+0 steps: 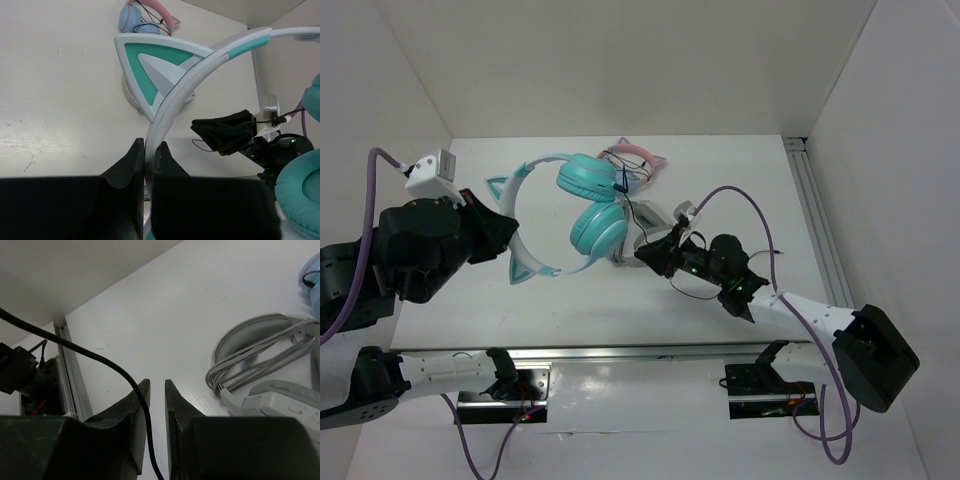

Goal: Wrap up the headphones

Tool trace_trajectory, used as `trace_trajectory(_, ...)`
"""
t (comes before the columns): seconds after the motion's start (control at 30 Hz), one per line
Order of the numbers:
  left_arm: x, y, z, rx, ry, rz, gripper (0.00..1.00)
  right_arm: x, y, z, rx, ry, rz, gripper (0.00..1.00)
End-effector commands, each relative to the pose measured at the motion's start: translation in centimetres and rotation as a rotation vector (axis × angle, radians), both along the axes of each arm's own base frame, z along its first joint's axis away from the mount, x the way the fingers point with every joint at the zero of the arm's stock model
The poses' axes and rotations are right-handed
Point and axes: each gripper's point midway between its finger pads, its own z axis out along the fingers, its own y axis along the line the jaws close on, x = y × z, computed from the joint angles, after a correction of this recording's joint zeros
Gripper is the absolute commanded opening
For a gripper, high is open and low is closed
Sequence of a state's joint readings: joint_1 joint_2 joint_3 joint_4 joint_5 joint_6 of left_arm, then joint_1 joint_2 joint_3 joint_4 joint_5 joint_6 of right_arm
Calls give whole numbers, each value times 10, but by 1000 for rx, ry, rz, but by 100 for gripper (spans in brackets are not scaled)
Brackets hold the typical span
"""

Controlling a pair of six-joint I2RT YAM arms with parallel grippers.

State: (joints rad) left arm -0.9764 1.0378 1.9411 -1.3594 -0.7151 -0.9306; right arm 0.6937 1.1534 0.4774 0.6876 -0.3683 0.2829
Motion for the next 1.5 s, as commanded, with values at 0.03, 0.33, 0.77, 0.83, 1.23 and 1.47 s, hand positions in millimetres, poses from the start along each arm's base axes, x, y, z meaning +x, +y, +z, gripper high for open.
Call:
trace_trajectory(0.03,14,-6,22,-184,-57,103,0,13,4,-6,-12,26,-86,25)
trace_trajectory(0.33,44,3,-28,-147,18,374,0,-7,27,2,-104,97,-245,0)
trace_trajectory(0.77,105,33,-72,-29,78,626,0,-98,79,22,-322,12,-3,0)
trace_trajectory(0.83,110,33,-83,-17,96,634,0,-108,88,22,-328,18,51,0)
trace_trajectory(1.23,117,28,-99,-75,120,562,0,-96,120,-11,-448,6,38,0)
trace_trajectory(1.47,118,41,-128,-4,179,604,0,-94,136,11,-390,-22,113,0)
